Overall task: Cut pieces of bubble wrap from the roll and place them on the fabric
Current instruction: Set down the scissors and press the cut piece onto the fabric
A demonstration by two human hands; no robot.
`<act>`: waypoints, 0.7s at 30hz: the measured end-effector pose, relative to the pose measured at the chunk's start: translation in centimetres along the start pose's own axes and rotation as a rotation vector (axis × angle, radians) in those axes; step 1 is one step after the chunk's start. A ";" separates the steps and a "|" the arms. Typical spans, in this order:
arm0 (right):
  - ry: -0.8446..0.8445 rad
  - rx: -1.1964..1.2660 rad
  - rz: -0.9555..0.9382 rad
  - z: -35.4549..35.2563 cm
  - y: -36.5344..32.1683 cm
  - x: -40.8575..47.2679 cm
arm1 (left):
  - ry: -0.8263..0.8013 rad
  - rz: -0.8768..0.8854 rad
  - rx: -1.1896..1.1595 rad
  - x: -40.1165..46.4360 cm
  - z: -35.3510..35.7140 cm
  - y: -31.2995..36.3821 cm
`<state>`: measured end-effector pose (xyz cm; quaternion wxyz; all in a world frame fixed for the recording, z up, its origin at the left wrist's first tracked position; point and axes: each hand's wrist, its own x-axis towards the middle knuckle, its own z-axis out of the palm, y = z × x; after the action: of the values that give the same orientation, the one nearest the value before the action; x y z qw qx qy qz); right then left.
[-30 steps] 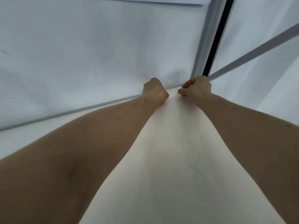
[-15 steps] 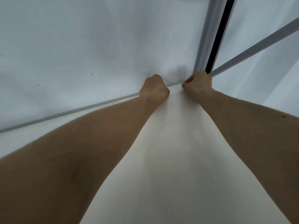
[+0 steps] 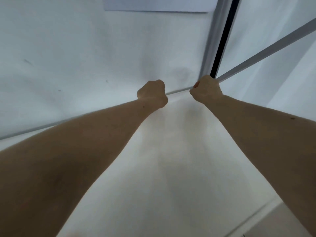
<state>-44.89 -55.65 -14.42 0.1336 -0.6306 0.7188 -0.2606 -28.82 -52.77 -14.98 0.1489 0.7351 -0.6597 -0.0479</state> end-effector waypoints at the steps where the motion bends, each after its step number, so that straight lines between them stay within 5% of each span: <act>1: -0.016 -0.006 -0.010 -0.4 -0.4 -0.8 | -0.014 -0.007 0.003 -0.7 -0.7 -0.4; 15: -0.311 -0.392 -0.420 -2.4 -9.1 -23.2 | -0.180 0.012 0.283 -21.8 -12.7 -11.7; 21: -0.411 -0.356 -0.477 -2.2 -12.2 -30.9 | -0.193 -0.038 0.236 -30.8 -15.3 -15.6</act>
<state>-30.57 -25.87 -10.19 0.0990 -0.8331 0.5437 -0.0231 -13.65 -18.79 -8.72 -0.0037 0.7519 -0.6578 -0.0432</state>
